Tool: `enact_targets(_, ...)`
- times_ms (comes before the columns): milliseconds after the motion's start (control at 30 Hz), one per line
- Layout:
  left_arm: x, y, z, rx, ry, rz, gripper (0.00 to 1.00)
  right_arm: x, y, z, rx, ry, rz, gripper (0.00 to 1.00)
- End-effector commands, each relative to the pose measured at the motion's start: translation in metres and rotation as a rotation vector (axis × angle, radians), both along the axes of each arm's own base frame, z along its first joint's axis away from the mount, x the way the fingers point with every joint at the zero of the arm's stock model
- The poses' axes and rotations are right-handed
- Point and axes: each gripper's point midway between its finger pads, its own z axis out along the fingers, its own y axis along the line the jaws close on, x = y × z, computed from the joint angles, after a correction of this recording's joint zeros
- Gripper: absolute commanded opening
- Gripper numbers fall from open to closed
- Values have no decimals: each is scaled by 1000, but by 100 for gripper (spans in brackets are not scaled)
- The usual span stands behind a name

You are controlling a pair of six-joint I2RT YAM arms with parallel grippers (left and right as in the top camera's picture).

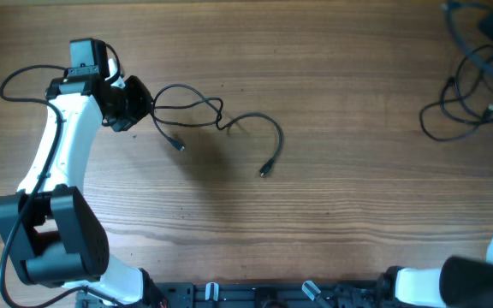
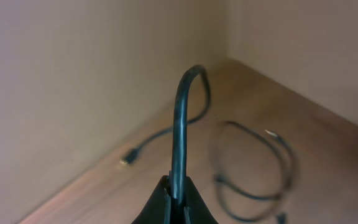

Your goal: Untangle cables

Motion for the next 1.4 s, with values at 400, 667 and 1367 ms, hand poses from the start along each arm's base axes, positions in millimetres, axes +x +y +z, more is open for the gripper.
enact_targets(400, 21, -83, 16, -44, -156, -252, 4, 50, -100, -118, 262, 35, 161, 100)
enact_targets(667, 20, -128, 72, -298, -303, -394, 4, 52, -13, -72, 519, -114, 534, 100)
enact_targets(1367, 27, -147, 184, -407, -554, -283, 7, 10, 222, -41, 301, 80, 1166, 99)
